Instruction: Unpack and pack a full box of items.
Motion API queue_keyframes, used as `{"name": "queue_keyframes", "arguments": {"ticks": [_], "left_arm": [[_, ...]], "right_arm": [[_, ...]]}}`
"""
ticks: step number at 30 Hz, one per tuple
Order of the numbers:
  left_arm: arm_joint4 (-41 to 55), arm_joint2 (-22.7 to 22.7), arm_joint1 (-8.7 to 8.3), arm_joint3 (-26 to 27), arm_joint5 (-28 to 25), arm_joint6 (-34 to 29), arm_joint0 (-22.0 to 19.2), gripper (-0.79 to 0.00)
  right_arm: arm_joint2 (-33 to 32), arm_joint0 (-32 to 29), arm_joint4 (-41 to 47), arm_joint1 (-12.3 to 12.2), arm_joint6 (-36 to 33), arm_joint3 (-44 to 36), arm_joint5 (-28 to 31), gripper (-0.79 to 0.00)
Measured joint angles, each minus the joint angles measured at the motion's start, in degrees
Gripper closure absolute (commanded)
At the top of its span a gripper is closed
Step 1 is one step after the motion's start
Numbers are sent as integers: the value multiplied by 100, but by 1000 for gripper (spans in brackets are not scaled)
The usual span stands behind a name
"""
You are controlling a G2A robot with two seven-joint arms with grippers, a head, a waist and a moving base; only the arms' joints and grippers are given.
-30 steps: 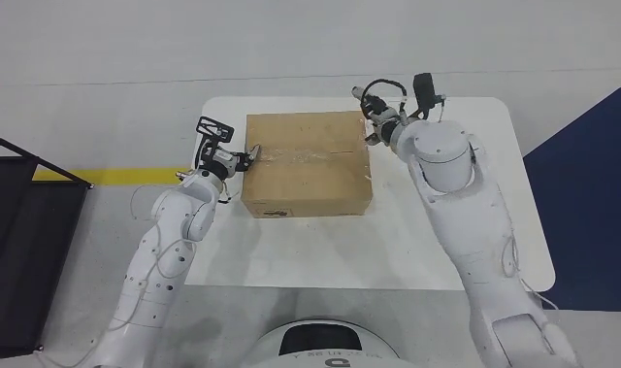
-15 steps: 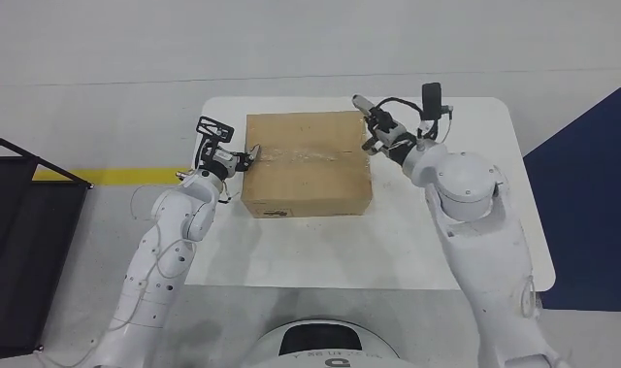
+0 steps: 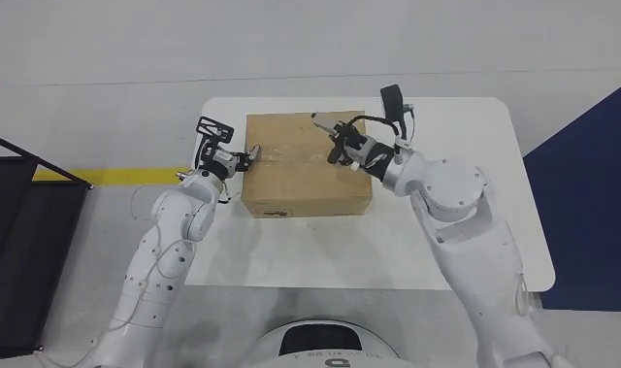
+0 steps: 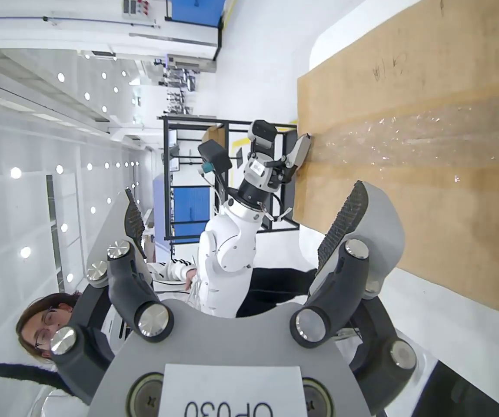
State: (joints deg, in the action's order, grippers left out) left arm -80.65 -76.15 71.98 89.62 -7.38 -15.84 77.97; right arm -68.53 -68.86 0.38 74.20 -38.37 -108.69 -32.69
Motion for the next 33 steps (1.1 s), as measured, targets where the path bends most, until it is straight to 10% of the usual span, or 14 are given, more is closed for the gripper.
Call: {"name": "queue_keyframes", "arguments": {"ticks": [20, 21, 24, 33], "left_arm": [[0, 0, 0, 0, 0, 0, 0, -785], [0, 0, 0, 0, 0, 0, 0, -785], [0, 0, 0, 0, 0, 0, 0, -785], [0, 0, 0, 0, 0, 0, 0, -785]], "right_arm": [[1378, 1397, -418, 189, -395, 1096, -438, -785], [1548, 1583, -421, 232, -422, 1200, -488, -363], [1934, 2055, -410, 356, -421, 1538, -781, 0], [2944, 3267, -361, 744, -601, 2780, -1769, 0]]}}
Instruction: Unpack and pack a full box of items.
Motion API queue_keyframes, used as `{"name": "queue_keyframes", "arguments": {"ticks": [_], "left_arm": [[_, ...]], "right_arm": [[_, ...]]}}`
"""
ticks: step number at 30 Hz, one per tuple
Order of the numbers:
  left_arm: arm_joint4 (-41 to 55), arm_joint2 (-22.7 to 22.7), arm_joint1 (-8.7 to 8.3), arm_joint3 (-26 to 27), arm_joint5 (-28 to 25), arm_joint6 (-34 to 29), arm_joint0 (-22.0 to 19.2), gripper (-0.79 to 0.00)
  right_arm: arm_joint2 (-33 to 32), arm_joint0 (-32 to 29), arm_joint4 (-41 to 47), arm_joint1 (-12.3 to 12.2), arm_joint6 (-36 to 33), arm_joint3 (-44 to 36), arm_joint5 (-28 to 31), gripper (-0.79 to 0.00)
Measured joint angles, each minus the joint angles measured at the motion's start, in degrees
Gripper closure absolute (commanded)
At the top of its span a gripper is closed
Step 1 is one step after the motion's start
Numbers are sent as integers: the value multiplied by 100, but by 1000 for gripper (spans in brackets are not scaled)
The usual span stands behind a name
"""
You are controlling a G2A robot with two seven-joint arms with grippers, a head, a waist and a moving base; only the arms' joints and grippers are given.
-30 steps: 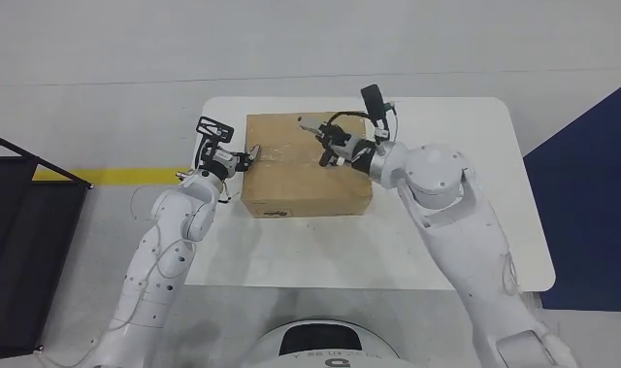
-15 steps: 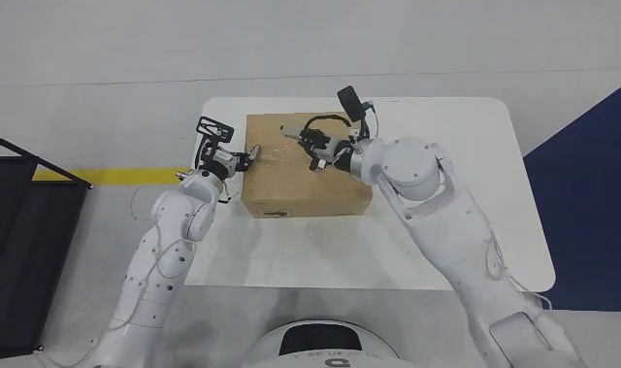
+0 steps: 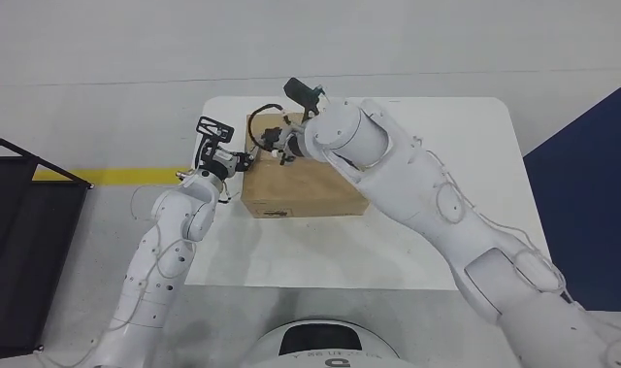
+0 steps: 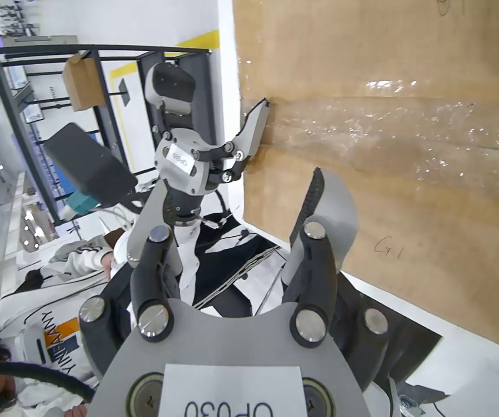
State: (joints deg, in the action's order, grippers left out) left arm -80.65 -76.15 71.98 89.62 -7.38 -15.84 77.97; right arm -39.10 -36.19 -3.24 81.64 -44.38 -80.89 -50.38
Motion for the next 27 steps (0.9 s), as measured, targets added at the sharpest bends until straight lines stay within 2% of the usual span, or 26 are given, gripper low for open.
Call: {"name": "queue_keyframes", "arguments": {"ticks": [5, 11, 27], "left_arm": [[0, 0, 0, 0, 0, 0, 0, -785], [0, 0, 0, 0, 0, 0, 0, -785], [0, 0, 0, 0, 0, 0, 0, -785]], "right_arm": [[309, 246, 28, 195, 287, 366, -348, 0], [602, 432, 284, 467, 552, 919, -394, 0], [919, 930, 833, 1009, 520, 2351, -81, 0]]}}
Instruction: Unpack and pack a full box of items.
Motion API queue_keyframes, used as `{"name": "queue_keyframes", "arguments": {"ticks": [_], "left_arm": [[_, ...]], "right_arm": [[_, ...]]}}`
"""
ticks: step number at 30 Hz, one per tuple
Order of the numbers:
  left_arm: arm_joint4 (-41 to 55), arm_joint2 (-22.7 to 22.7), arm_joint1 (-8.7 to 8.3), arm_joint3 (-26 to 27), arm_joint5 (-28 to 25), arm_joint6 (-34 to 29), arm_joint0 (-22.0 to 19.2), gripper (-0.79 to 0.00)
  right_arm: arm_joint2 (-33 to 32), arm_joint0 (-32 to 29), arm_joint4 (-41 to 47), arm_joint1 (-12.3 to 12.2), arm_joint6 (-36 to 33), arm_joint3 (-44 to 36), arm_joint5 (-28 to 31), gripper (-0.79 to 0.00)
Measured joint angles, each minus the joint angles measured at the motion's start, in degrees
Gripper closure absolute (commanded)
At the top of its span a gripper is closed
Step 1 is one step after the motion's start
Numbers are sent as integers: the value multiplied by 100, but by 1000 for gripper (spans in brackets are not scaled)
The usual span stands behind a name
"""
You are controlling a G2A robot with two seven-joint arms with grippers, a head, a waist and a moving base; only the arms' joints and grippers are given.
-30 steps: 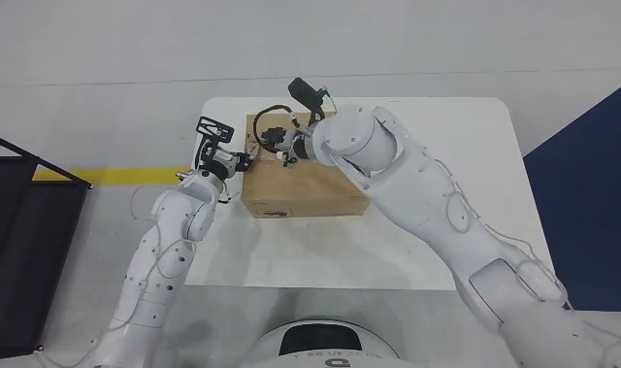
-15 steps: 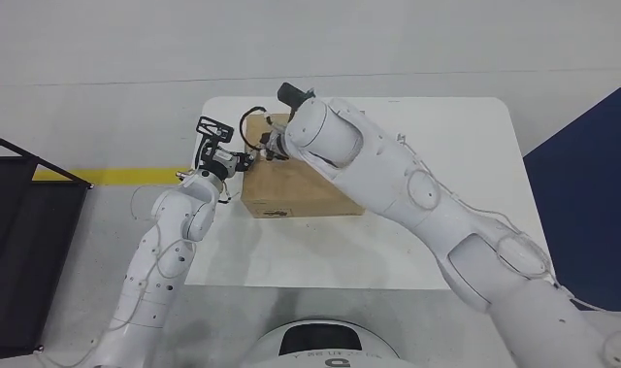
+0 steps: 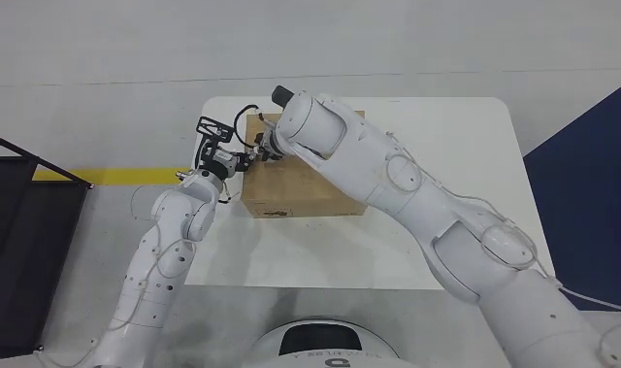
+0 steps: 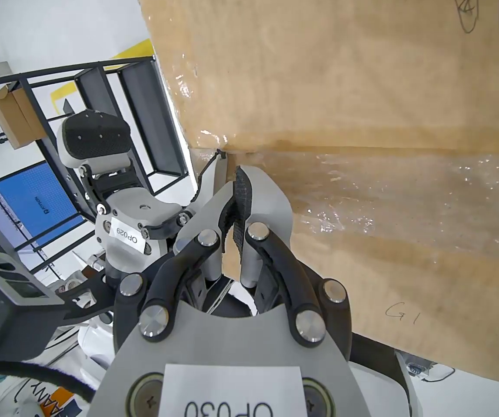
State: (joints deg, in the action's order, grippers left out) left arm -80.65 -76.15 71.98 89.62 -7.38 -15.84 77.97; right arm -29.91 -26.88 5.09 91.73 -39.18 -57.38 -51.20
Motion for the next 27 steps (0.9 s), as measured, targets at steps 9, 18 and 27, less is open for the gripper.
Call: {"name": "queue_keyframes", "arguments": {"ticks": [9, 18, 27], "left_arm": [[0, 0, 0, 0, 0, 0, 0, -785], [0, 0, 0, 0, 0, 0, 0, -785], [0, 0, 0, 0, 0, 0, 0, -785]], "right_arm": [[-30, 87, -129, 21, -57, 315, -269, 0], [-82, 29, -676, -259, -456, 92, -503, 0], [-212, -103, -1258, -729, -889, -284, -503, 0]]}}
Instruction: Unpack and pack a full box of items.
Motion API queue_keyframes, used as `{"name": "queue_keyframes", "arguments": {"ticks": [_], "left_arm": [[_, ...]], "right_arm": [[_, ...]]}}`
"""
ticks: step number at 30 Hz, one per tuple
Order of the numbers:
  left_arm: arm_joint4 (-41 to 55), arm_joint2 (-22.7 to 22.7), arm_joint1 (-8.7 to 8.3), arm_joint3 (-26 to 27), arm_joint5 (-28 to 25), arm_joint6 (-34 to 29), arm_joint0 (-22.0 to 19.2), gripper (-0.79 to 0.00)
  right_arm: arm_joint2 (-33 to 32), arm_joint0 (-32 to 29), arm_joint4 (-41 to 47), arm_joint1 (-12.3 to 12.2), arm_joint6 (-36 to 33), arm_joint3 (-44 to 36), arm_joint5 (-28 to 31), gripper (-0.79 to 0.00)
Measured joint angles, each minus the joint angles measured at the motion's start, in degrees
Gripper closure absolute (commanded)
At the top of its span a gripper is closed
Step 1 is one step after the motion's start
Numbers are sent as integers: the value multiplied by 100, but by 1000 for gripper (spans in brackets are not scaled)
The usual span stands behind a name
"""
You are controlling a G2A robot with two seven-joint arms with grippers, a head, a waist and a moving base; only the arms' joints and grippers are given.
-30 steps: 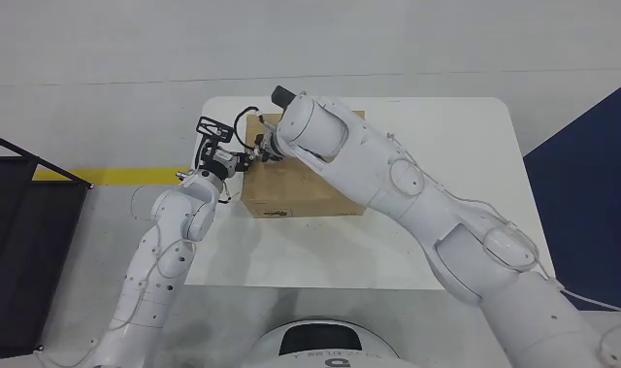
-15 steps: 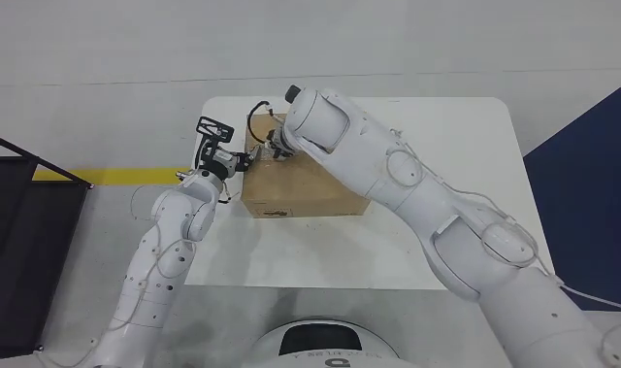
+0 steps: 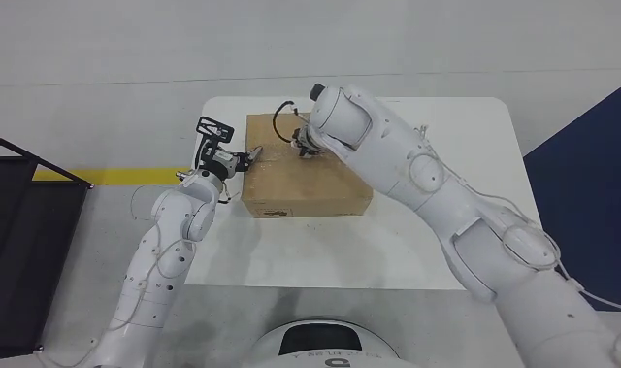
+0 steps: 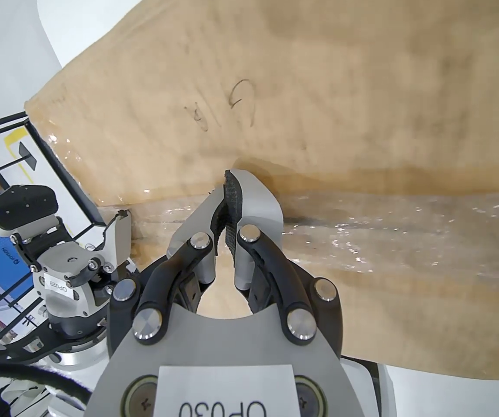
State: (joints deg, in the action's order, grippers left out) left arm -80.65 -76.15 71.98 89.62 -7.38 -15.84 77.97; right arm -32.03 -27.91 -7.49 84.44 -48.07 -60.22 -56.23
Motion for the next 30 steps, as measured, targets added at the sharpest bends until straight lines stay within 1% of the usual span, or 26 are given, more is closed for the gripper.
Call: {"name": "queue_keyframes", "arguments": {"ticks": [4, 8, 12, 16, 18, 20, 23, 30], "left_arm": [[0, 0, 0, 0, 0, 0, 0, -785], [0, 0, 0, 0, 0, 0, 0, -785], [0, 0, 0, 0, 0, 0, 0, -785], [0, 0, 0, 0, 0, 0, 0, -785], [0, 0, 0, 0, 0, 0, 0, -785], [0, 0, 0, 0, 0, 0, 0, -785], [0, 0, 0, 0, 0, 0, 0, -785], [0, 0, 0, 0, 0, 0, 0, -785]], "right_arm": [[-33, -59, -27, -240, -34, -206, 36, 0], [-112, -120, 87, -485, 59, -518, -55, 0], [-423, -319, 195, -759, 185, -1154, -183, 0], [-665, -578, 219, -914, 180, -1833, -177, 0], [-589, -613, 237, -915, 179, -2006, -177, 0], [-413, -542, 292, -871, 177, -1988, -175, 0], [-69, -305, 468, -742, 149, -1734, -146, 0], [801, 297, 807, -392, -21, -802, 25, 0]]}}
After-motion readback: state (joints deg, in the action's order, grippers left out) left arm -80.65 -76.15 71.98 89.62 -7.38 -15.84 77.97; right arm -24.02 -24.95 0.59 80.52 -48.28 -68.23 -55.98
